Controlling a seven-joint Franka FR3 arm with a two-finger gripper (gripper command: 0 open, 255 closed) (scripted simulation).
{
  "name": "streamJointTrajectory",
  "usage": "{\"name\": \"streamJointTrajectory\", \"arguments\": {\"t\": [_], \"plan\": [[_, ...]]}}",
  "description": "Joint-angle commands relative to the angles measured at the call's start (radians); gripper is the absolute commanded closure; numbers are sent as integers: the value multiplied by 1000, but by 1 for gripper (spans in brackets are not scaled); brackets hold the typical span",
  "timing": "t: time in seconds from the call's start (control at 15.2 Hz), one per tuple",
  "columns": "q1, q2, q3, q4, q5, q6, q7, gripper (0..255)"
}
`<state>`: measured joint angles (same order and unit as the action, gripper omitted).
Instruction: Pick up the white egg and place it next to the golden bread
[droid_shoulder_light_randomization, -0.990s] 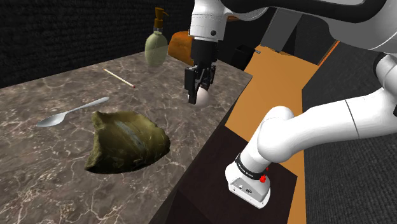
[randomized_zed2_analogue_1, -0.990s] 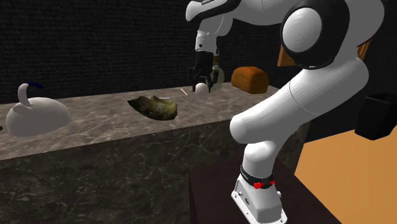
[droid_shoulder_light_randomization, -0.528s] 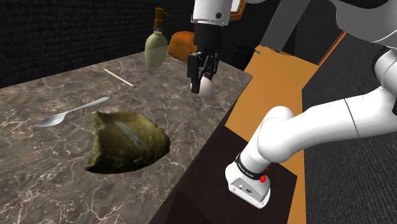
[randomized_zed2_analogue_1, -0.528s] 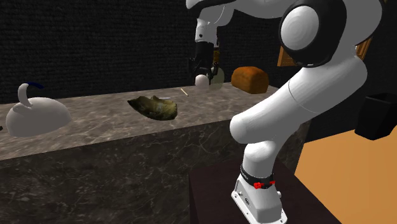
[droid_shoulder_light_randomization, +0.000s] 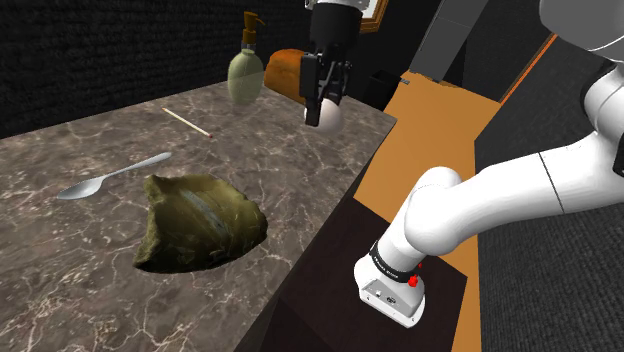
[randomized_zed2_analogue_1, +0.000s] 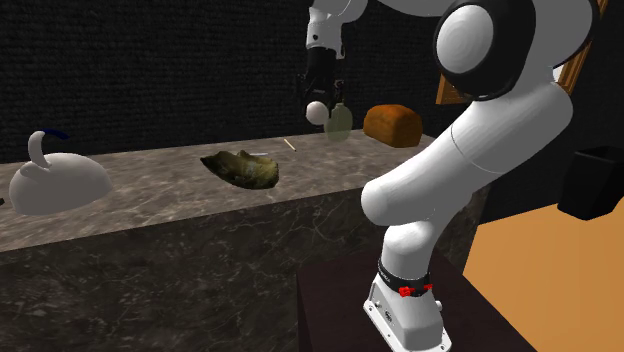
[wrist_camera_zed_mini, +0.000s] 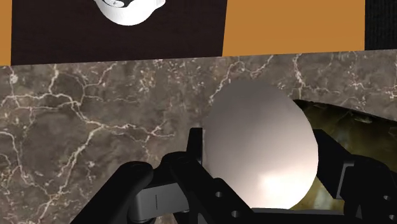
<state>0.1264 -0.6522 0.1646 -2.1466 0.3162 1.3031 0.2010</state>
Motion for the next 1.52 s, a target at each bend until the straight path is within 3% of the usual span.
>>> {"name": "streamJointTrajectory", "arguments": {"t": [0.0, 0.59, 1.45], "plan": [[0, 9, -4, 36, -1, -27, 6, 255], [-1, 55, -13, 182, -3, -124, 33, 255], [-71, 189, -262, 293, -208, -163, -295, 255]]}}
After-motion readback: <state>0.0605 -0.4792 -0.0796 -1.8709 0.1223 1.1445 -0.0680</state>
